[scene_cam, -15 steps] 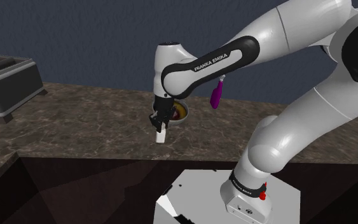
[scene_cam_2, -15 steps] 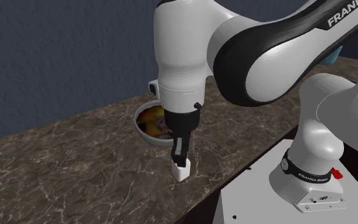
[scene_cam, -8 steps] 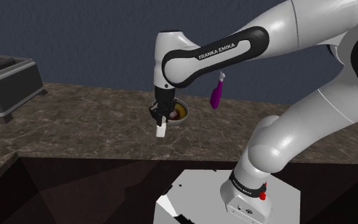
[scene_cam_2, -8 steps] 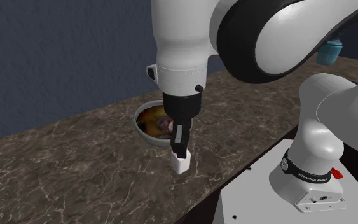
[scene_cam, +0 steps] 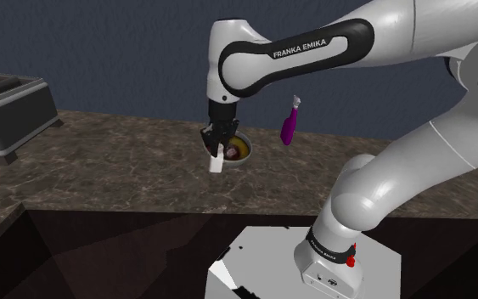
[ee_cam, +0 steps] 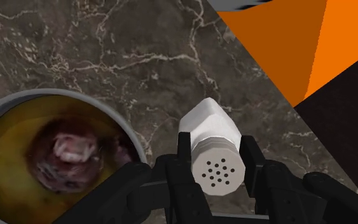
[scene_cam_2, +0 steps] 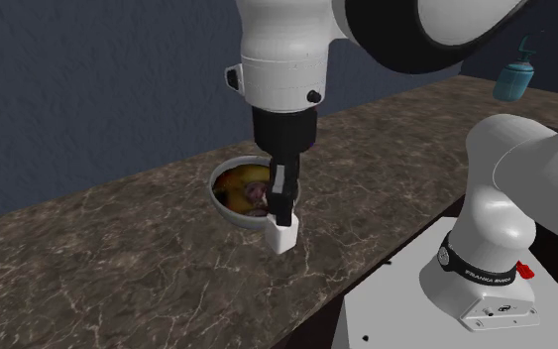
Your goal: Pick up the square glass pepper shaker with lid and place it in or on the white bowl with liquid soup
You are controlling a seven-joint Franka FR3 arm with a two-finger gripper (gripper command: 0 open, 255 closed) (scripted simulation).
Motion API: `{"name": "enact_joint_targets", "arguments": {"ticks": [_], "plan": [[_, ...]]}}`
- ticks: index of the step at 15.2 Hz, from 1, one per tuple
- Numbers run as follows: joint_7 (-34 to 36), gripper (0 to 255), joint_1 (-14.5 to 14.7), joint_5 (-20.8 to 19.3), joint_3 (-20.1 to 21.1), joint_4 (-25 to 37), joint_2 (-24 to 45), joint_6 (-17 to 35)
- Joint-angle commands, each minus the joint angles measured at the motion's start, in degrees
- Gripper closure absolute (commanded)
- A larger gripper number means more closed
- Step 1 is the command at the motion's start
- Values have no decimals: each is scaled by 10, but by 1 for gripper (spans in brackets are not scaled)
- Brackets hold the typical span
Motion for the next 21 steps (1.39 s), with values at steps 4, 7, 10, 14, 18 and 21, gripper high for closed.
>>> {"name": "enact_joint_targets", "arguments": {"ticks": [4,7,10,14,18,21], "plan": [[-1,255,-1,-1,-3,32,-8,-41],[-1,255,-1,-2,-5,52,-12,-65],[-1,255,-2,-3,-7,73,-15,-89],[-1,255,-2,-5,-9,102,-17,-120],[-38,255,-20,-23,-37,132,5,-129],[-74,255,-36,-38,-64,165,32,-134]]}}
